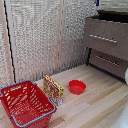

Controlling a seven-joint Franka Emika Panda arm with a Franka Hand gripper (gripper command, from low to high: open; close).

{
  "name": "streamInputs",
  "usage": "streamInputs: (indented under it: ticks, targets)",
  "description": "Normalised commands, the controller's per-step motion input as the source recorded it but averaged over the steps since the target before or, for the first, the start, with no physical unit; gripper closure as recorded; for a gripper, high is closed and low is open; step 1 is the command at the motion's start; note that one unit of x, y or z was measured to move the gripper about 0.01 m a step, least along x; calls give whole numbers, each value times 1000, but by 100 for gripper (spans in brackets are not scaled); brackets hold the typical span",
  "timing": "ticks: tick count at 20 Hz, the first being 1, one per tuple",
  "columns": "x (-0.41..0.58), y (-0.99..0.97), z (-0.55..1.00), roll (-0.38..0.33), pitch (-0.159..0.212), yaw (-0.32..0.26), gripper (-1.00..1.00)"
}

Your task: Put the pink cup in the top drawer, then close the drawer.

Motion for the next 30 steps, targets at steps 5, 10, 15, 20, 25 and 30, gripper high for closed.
streamInputs:
  ticks: [5,10,15,20,25,30]
  targets:
    - [-161,271,-406,-342,54,94,-100]
    - [-93,345,-509,-336,24,77,-100]
    - [-88,322,-483,-346,22,77,-100]
    - [-197,175,-303,-372,61,98,-100]
    - [-197,140,-278,-375,63,105,-100]
    - [-157,182,-330,-373,51,98,-100]
